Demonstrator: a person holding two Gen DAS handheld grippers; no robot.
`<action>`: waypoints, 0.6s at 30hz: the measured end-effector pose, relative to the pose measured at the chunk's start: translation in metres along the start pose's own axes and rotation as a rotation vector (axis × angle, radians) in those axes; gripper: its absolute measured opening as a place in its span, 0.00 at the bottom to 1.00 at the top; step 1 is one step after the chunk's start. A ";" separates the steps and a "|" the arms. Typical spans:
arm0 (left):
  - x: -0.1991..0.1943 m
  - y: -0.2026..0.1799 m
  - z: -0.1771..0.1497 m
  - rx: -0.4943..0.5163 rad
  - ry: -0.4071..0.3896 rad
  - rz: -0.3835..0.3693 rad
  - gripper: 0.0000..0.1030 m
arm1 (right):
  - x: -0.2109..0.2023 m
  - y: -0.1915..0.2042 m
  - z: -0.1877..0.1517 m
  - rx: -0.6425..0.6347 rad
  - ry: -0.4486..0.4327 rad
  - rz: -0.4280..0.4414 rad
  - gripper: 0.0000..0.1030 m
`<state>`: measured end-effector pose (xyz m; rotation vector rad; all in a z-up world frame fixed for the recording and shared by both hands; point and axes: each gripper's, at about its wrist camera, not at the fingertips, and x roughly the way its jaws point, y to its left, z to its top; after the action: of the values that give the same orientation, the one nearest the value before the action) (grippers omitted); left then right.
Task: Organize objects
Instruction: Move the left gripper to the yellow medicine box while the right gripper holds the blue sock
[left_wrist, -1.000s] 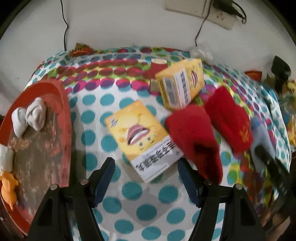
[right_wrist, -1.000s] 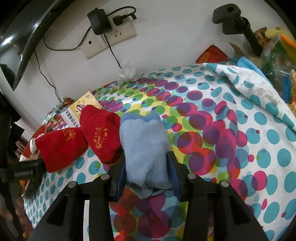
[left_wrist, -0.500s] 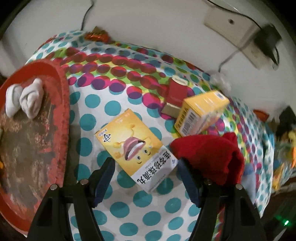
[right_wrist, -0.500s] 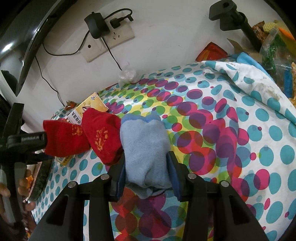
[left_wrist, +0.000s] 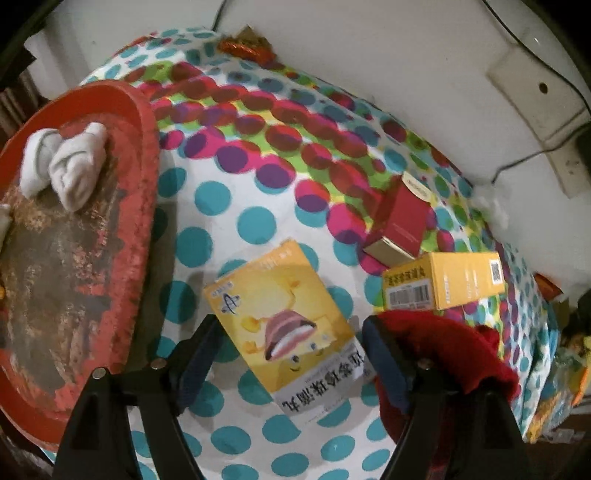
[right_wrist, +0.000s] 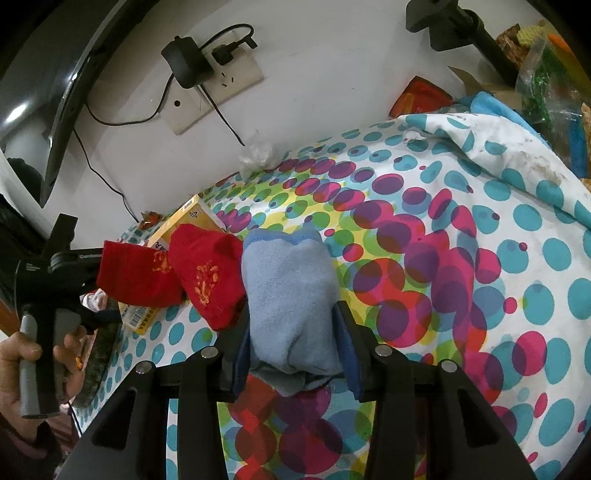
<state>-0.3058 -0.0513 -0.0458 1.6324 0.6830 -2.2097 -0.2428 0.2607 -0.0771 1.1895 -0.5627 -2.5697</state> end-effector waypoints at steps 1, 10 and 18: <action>0.000 0.001 0.000 -0.005 -0.009 0.003 0.78 | 0.000 0.000 0.000 0.002 0.000 0.002 0.39; 0.001 -0.002 -0.010 0.088 -0.018 0.029 0.78 | 0.000 -0.002 0.000 0.006 -0.001 0.007 0.39; -0.007 0.002 -0.034 0.280 -0.060 0.042 0.56 | 0.000 -0.002 0.001 0.005 0.000 0.006 0.39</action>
<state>-0.2753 -0.0348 -0.0475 1.6801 0.3307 -2.3993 -0.2436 0.2622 -0.0778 1.1875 -0.5715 -2.5654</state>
